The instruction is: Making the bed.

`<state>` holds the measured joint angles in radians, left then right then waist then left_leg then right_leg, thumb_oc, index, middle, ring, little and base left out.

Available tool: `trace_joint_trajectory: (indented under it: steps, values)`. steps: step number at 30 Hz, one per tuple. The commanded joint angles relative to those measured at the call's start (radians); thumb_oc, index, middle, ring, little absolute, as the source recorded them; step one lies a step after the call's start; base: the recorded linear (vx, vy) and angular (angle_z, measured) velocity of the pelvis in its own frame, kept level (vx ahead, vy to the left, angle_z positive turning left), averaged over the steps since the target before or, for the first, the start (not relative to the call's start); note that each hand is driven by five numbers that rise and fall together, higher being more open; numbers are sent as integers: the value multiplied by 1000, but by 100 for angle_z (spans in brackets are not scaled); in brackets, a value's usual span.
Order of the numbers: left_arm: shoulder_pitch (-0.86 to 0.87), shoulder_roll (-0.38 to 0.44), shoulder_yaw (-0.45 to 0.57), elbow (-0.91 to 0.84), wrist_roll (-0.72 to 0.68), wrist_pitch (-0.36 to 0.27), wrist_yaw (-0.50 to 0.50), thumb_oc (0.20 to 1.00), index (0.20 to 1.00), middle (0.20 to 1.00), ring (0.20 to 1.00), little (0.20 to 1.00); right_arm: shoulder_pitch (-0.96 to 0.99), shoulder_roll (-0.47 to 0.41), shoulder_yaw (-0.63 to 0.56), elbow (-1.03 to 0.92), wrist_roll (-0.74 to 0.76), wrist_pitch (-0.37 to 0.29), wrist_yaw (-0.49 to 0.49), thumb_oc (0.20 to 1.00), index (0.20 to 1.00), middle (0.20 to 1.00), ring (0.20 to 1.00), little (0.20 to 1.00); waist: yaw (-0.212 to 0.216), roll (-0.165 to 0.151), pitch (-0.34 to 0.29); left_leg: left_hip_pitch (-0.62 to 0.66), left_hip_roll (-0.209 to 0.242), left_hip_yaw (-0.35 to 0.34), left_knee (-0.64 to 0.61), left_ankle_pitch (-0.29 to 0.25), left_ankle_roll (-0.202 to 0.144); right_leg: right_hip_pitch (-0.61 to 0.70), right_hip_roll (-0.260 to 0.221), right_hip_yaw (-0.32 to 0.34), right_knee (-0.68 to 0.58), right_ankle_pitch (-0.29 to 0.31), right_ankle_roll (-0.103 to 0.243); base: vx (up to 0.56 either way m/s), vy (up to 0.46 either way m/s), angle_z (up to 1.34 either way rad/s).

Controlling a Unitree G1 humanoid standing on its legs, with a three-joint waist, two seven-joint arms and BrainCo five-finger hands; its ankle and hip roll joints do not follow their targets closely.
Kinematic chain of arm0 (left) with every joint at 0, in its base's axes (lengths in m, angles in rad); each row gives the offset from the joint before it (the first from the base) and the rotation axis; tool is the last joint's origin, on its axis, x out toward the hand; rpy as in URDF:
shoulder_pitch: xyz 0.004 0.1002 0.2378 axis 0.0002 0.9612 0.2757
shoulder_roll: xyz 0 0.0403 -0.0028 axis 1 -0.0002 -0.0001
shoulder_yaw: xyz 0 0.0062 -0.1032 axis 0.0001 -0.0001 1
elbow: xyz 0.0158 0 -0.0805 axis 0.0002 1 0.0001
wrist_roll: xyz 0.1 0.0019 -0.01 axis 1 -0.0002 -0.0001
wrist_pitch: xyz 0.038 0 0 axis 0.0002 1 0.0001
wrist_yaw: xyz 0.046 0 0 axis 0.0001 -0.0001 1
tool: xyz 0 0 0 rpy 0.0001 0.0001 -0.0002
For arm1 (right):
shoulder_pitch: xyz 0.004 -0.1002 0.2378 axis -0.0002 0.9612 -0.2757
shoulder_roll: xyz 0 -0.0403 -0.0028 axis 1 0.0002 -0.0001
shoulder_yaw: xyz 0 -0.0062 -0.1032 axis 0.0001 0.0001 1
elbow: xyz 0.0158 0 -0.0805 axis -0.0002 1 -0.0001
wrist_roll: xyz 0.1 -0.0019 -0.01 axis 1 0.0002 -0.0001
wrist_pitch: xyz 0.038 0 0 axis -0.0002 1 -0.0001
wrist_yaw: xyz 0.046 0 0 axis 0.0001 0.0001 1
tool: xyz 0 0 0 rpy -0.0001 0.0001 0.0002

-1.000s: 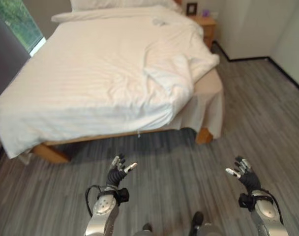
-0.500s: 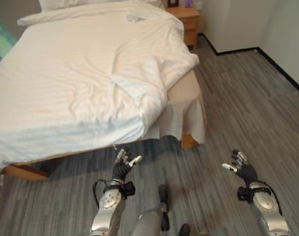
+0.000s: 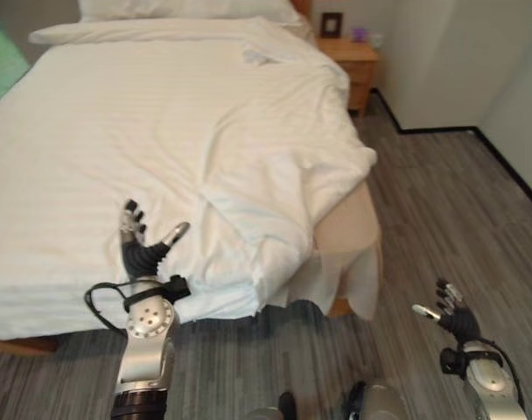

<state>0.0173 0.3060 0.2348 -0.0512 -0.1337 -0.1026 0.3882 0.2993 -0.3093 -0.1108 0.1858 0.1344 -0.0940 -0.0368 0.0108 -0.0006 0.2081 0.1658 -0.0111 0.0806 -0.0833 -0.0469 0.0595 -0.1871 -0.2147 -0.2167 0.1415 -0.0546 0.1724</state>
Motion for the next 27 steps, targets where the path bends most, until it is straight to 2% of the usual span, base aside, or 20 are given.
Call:
trace_joint_trajectory:
  steps: [1, 2, 3, 4, 6, 9, 14, 16, 17, 18, 19, 20, 24, 25, 27]
  values:
    - [4, 65, 6, -40, 99, -39, 25, 1000, 1000, 1000, 1000, 1000, -4, 29, -45, -9, 63, -39, -9, 1000, 1000, 1000, 1000, 1000, -8, -50, -9, -67, 58, 59, -4, 16, -101, 132, 29, 92, -140, 130, 18, 244, -189, 109]
    - [14, 78, 19, -40, 156, -12, 28, 1000, 1000, 1000, 1000, 1000, 22, 42, -48, -3, 55, -32, -7, 1000, 1000, 1000, 1000, 1000, -3, -59, -19, -63, 56, 43, -4, 9, -99, 152, 28, 89, -149, 113, 15, 163, -89, 128]
    - [14, 83, 28, -31, 213, -6, 36, 1000, 1000, 1000, 1000, 1000, 35, 47, -42, -13, 57, -32, 11, 1000, 1000, 1000, 1000, 1000, -2, -69, -28, -54, 51, 51, -4, 4, -105, 172, 11, 54, -165, 146, 24, 298, -191, 111]
    - [-12, 95, 49, 0, 282, 9, 69, 1000, 1000, 1000, 1000, 1000, 26, 15, -54, -27, 28, -34, 17, 1000, 1000, 1000, 1000, 1000, -15, -60, -49, -57, 56, 51, -4, 12, -115, 190, 21, 54, -204, 169, 23, 269, -177, 77]
    - [-24, 106, 57, 16, 305, 11, 78, 1000, 1000, 1000, 1000, 1000, 27, 6, -62, -30, 27, -33, 22, 1000, 1000, 1000, 1000, 1000, -21, -54, -58, -59, 58, 49, -4, 13, -118, 201, 23, 45, -219, 172, 23, 143, -96, 13]
    - [-138, 221, 38, 159, 395, 57, 93, 1000, 1000, 1000, 1000, 1000, 3, -49, -43, -7, 55, -30, 53, 1000, 1000, 1000, 1000, 1000, -45, -36, -80, -64, 77, 56, -4, 19, -137, 218, 37, 29, -229, 137, 8, 126, -70, -5]
    - [-233, 299, -17, 265, 464, 98, 73, 1000, 1000, 1000, 1000, 1000, 6, -78, -16, -20, 52, -19, 84, 1000, 1000, 1000, 1000, 1000, -70, -28, -90, -73, 91, 68, -4, 24, -152, 218, 45, 22, -229, 124, 5, 86, -40, 3]
    - [-286, 323, -60, 339, 499, 124, 68, 1000, 1000, 1000, 1000, 1000, 2, -85, -1, -19, 53, -18, 91, 1000, 1000, 1000, 1000, 1000, -86, -25, -91, -78, 94, 76, -4, 24, -156, 213, 48, 28, -229, 124, 6, 54, -1, -9]
    - [-333, 336, -92, 422, 531, 160, 72, 1000, 1000, 1000, 1000, 1000, 3, -92, 13, -26, 52, -19, 100, 1000, 1000, 1000, 1000, 1000, -103, -23, -94, -80, 97, 87, -4, 23, -159, 208, 52, 34, -229, 126, 6, 49, 0, -19]
    - [-339, 337, -95, 428, 531, 159, 74, 1000, 1000, 1000, 1000, 1000, 3, -91, 12, -26, 52, -19, 100, 1000, 1000, 1000, 1000, 1000, -101, -24, -93, -80, 97, 87, -4, 23, -159, 207, 52, 34, -229, 126, 6, 49, 12, -30]
    - [-408, 351, -155, 564, 552, 195, 67, 1000, 1000, 1000, 1000, 1000, 1, -102, 31, -27, 61, -21, 108, 1000, 1000, 1000, 1000, 1000, -124, -23, -96, -83, 101, 101, -4, 24, -161, 198, 56, 46, -229, 127, 7, 20, 11, -33]
    - [-416, 353, -161, 572, 551, 192, 70, 1000, 1000, 1000, 1000, 1000, 0, -100, 30, -26, 61, -21, 108, 1000, 1000, 1000, 1000, 1000, -122, -23, -95, -84, 101, 101, -4, 24, -162, 197, 56, 46, -229, 127, 7, 0, 14, -38]
    - [-589, 398, -280, 752, 540, 214, 80, 1000, 1000, 1000, 1000, 1000, -43, -122, 72, -28, 82, -40, 95, 1000, 1000, 1000, 1000, 1000, -158, -29, -74, -141, 112, 120, -4, 41, -165, 125, 63, 68, -229, 147, 10, -101, -1, -24]
    - [-691, 387, -341, 858, 512, 226, 109, 1000, 1000, 1000, 1000, 1000, -78, -129, 102, -20, 97, -52, 78, 1000, 1000, 1000, 1000, 1000, -182, -35, -47, -197, 117, 126, -4, 60, -167, 63, 66, 80, -229, 164, 11, -236, -16, -18]
    - [-763, 370, -392, 947, 473, 210, 122, 1000, 1000, 1000, 1000, 1000, -106, -135, 130, -8, 98, -62, 61, 1000, 1000, 1000, 1000, 1000, -195, -39, -40, -243, 121, 133, -4, 76, -169, 16, 69, 89, -229, 179, 10, -133, -17, -30]
